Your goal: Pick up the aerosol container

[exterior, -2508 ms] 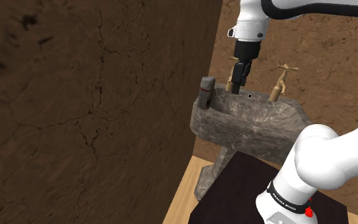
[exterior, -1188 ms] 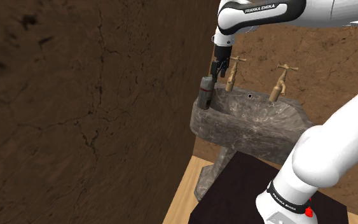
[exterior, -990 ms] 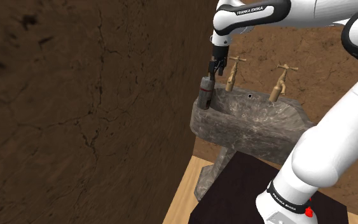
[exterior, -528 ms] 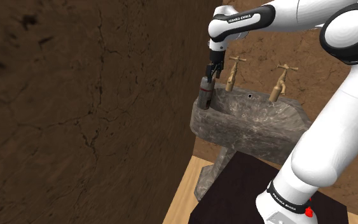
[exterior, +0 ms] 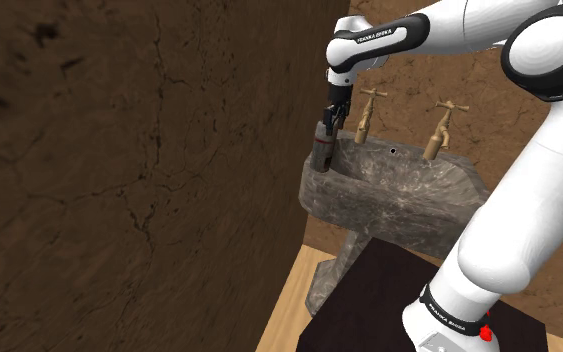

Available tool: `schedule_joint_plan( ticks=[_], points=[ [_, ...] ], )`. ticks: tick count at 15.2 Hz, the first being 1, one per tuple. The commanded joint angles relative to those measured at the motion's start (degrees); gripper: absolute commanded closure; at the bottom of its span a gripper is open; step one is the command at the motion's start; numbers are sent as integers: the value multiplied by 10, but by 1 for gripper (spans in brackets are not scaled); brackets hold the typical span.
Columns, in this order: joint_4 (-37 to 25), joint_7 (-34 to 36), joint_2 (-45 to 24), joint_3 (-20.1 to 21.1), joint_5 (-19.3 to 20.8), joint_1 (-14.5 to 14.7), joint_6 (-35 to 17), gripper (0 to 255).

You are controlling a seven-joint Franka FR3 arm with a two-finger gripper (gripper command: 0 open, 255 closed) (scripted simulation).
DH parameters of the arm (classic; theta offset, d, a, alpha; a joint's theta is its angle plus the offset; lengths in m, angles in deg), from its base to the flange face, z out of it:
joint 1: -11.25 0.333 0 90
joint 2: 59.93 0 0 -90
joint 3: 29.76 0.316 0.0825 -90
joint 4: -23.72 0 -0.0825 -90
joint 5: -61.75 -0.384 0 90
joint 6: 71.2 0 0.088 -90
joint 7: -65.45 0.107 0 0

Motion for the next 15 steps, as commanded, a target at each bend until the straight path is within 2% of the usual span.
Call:
schedule_joint_plan(
  ticks=[1, 6, 15],
  points=[
    [1, 0, -1, 0, 0, 0, 0, 255],
    [3, 0, 0, 0, 0, 0, -1, 255],
    [-62, -5, 4, 1, 0, 1, 68, 255]
  ],
)
